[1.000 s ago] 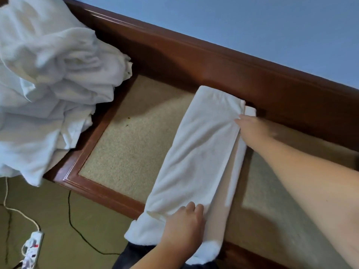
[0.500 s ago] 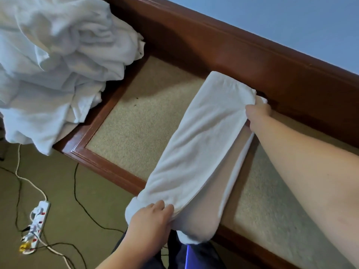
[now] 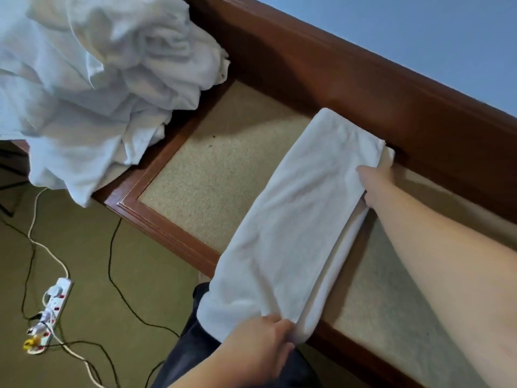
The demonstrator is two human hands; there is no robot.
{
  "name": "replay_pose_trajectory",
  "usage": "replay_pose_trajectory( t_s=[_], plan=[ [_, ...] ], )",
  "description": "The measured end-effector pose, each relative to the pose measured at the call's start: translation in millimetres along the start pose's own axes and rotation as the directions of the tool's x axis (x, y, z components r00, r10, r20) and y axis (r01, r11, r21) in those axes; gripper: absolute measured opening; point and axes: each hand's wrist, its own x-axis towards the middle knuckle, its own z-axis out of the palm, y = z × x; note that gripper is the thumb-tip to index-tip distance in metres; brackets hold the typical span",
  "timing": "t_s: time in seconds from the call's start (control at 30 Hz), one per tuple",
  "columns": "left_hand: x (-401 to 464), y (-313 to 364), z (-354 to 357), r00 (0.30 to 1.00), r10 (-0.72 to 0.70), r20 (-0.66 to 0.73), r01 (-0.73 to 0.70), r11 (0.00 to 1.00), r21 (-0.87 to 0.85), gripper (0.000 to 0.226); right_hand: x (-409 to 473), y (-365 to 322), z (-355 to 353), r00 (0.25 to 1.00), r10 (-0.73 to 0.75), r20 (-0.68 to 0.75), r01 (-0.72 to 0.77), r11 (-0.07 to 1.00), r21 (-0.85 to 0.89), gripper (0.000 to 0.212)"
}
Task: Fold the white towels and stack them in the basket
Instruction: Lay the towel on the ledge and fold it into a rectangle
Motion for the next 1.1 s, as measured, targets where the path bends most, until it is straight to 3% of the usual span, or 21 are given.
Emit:
replay_pose_trajectory(
  t_s=[0.07,0.17,0.27,0.33,0.43,0.5,0.6,0.67,0.73,0.9,1.03,1.1],
  plan=[
    [7,6,-22,0.994,-0.001,-0.108,0.004,1.0,0.022,0.042,-15,9,-1,0.999,0.044,0.017,-0.044,0.999,0.0,0.032],
    [36,5,-58,0.971,-0.029,-0.239,0.05,0.996,0.08,0.038,-18,37,-3,0.991,0.104,0.081,-0.107,0.994,0.03,0.029],
    [82,17,-98,0.931,0.051,-0.362,0.016,0.983,0.182,0.033,-36,70,-1,0.99,0.107,0.097,-0.111,0.993,0.03,0.032],
    [118,29,-121,0.917,0.177,-0.358,-0.045,0.937,0.347,0.043,-65,82,-1,0.989,0.092,0.115,-0.095,0.995,0.022,0.019],
    [172,55,-150,0.905,0.378,-0.198,-0.148,0.714,0.684,0.07,-89,113,3,0.988,0.059,0.143,-0.066,0.997,0.042,0.005],
    [205,71,-158,0.876,0.483,0.01,-0.259,0.454,0.853,0.068,-99,133,4,0.989,0.016,0.148,-0.027,0.997,0.069,0.022],
    [242,88,-164,0.809,0.505,0.302,-0.413,0.122,0.902,0.062,-116,152,-3,0.98,0.053,0.194,-0.052,0.999,-0.01,0.029],
    [256,100,-166,0.777,0.481,0.405,-0.464,0.004,0.886,0.06,-136,160,-10,0.958,0.101,0.267,-0.078,0.992,-0.095,0.038],
    [267,114,-172,0.752,0.45,0.481,-0.483,-0.119,0.867,0.049,-162,169,-14,0.931,0.123,0.344,-0.077,0.987,-0.144,0.031],
    [294,139,-193,0.763,0.306,0.569,-0.453,-0.375,0.809,0.032,-216,195,-10,0.906,0.198,0.374,-0.185,0.98,-0.071,0.022],
    [302,136,-210,0.752,0.3,0.587,-0.449,-0.42,0.789,0.035,-243,222,-20,0.9,0.237,0.366,-0.217,0.972,-0.093,0.019],
    [307,131,-219,0.761,0.319,0.565,-0.436,-0.394,0.809,0.037,-253,240,-24,0.892,0.24,0.383,-0.19,0.968,-0.163,0.038]
  ],
)
